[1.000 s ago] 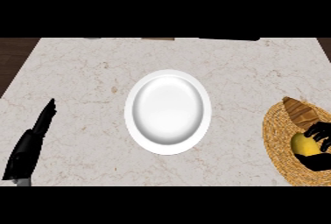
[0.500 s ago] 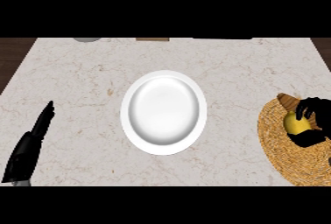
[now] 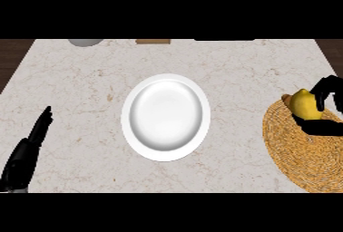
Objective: Pick the lemon from the placemat and place it in the plate
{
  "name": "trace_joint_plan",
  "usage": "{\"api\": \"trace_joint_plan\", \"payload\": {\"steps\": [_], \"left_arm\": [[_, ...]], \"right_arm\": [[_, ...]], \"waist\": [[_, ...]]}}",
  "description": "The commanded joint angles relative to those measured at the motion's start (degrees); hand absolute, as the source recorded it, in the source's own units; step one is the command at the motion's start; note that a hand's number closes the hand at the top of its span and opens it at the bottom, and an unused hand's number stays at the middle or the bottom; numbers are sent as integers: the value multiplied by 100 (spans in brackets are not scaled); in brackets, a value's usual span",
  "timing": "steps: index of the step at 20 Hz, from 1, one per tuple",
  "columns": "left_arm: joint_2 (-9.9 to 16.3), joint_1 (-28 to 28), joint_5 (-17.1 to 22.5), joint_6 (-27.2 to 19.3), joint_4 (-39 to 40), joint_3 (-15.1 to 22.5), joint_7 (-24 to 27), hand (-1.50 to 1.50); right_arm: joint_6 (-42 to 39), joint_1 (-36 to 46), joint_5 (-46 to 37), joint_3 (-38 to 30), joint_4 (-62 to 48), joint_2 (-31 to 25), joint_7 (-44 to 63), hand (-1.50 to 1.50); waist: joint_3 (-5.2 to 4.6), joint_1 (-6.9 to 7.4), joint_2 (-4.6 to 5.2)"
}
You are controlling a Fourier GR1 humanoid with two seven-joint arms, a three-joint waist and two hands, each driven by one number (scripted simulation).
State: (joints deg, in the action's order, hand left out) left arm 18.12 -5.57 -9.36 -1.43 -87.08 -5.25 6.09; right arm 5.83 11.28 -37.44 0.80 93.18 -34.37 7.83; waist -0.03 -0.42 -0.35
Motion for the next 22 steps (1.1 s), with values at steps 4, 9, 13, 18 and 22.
{"api": "trace_joint_plan", "payload": {"steps": [4, 9, 13, 18, 22], "left_arm": [[-52, -104, -71, -34, -71, -26, 50, 0], [-67, -11, -134, 79, 197, -61, 329, 0], [-145, 269, -152, -2, 298, -112, 137, 0], [-167, 277, -262, 39, 243, -42, 118, 0], [-291, 155, -321, -16, 40, 18, -123, 0]], "right_arm": [[-833, 32, 654, 318, 2005, 271, 496, 150], [-1088, 713, 275, 922, 2116, 828, 1125, 150], [-1297, 1642, 2, 1485, 1980, 1524, 1997, 150], [-1176, 2622, -426, 1880, 601, 2478, 2363, 150], [-1055, 2880, -678, 2177, -129, 3221, 2706, 150]], "waist": [[-3, -6, -3], [-2, 67, 34], [-4, 92, 37], [-3, 138, 49], [-1, 151, 50]]}}
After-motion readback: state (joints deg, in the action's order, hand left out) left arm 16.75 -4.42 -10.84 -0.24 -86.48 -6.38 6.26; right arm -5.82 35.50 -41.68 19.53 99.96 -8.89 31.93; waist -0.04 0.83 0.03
